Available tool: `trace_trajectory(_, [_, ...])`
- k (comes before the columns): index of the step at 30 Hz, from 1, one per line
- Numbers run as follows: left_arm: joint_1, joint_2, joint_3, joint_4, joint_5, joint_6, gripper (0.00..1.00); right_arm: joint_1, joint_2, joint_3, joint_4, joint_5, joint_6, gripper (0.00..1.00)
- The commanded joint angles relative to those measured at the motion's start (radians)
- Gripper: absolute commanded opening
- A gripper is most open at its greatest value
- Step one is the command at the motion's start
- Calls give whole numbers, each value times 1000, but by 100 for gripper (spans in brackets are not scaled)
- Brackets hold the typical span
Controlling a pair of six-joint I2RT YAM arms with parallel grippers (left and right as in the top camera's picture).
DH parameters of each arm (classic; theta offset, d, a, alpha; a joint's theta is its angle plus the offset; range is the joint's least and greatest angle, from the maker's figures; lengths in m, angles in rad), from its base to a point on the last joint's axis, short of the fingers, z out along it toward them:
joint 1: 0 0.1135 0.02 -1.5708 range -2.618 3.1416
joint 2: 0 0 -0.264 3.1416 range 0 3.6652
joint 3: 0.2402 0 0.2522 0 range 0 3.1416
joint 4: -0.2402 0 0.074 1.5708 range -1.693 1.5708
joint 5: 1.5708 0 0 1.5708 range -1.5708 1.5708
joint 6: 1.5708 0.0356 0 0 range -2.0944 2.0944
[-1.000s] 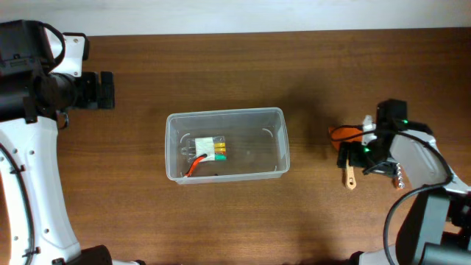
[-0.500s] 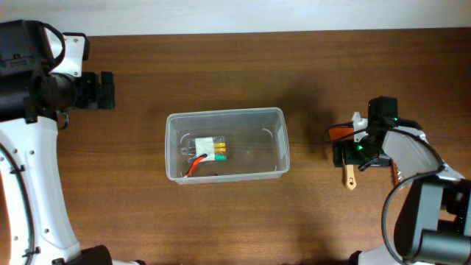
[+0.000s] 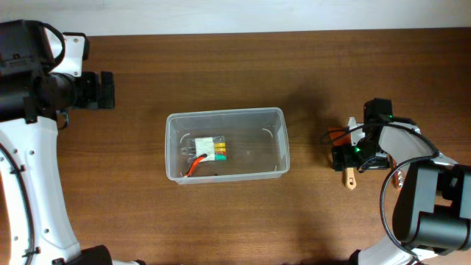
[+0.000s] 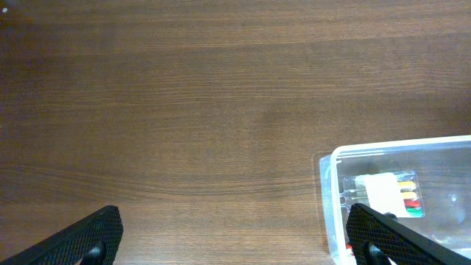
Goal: Pack container
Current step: 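Lower right gripper onto the orange scraper's wooden handle and grasp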
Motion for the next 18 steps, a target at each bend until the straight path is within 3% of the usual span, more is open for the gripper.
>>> trace_trajectory(1, [4, 5, -5, 3, 10, -16, 99, 5, 35, 0, -5, -1, 1, 89])
trace_trajectory(6, [4, 5, -5, 2, 10, -16, 99, 5, 35, 0, -8, -8, 1, 71])
trace_trajectory(10, [4, 5, -5, 0, 10, -16, 99, 5, 35, 0, -12, -8, 1, 51])
trace_trajectory(18, [4, 5, -5, -16, 10, -16, 99, 5, 35, 0, -12, -17, 1, 43])
